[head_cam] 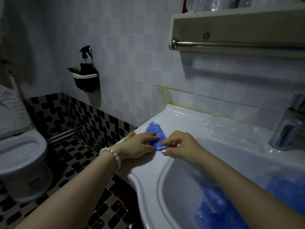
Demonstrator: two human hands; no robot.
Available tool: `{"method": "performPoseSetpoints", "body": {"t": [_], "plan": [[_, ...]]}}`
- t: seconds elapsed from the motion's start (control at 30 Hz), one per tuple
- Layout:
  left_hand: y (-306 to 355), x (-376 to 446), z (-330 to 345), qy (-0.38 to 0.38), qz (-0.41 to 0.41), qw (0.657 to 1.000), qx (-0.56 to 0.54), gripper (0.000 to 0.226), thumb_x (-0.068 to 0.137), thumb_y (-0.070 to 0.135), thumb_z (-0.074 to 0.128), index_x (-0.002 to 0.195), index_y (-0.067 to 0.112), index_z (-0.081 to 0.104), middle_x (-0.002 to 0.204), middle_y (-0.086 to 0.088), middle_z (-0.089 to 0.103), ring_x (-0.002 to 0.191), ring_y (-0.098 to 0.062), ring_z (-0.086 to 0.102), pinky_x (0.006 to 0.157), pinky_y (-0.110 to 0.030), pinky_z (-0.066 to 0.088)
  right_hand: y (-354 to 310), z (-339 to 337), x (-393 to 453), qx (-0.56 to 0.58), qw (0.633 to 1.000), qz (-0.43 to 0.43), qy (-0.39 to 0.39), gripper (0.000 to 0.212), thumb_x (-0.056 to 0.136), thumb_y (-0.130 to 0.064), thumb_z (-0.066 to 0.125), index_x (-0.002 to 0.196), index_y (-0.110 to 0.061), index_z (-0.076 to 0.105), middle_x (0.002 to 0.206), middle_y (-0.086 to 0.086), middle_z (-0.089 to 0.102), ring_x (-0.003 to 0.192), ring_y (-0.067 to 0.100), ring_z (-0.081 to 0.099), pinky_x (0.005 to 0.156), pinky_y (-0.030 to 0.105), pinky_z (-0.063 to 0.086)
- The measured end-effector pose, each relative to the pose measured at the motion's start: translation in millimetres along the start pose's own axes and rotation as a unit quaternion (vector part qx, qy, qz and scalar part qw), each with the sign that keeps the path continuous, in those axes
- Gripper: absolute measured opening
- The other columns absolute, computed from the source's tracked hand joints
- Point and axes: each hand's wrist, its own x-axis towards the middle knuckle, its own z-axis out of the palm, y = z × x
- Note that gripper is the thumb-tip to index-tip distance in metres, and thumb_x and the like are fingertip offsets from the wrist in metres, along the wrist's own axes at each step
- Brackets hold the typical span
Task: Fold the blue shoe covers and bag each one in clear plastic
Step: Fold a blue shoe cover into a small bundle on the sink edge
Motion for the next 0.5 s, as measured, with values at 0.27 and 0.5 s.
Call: {"method": "performPoseSetpoints", "body": {"t": [0.27, 0.5], "plan": [[2, -1, -1, 0.002, 0.002, 0.997, -0.071, 0.038, 0.101, 0.028, 0.036, 0.139, 0.034, 0.042, 0.153, 0.018, 0.025, 0.140, 0.005, 0.012, 0.115, -0.043, -0.004, 2, 11, 10, -0.152, 0.988, 0.001, 0.036, 0.009, 0.085, -0.020, 0.066, 0.077, -0.019, 0.067, 0.089, -0.002, 0.051, 0.090, 0.017, 0.051, 0.080, 0.029, 0.040], [-1, -1, 3, 0.021, 0.018, 1.000, 0.004, 0.038, 0.101, 0.034, 0.036, 0.139, 0.038, 0.040, 0.153, 0.018, 0.024, 0.142, 0.002, 0.013, 0.115, -0.043, 0.004, -18, 18, 27, -0.253, 0.952, 0.174, 0.004, 0.027, 0.087, -0.025, 0.051, 0.061, -0.021, 0.047, 0.090, 0.002, 0.053, 0.105, 0.026, 0.048, 0.077, 0.032, 0.028]]}}
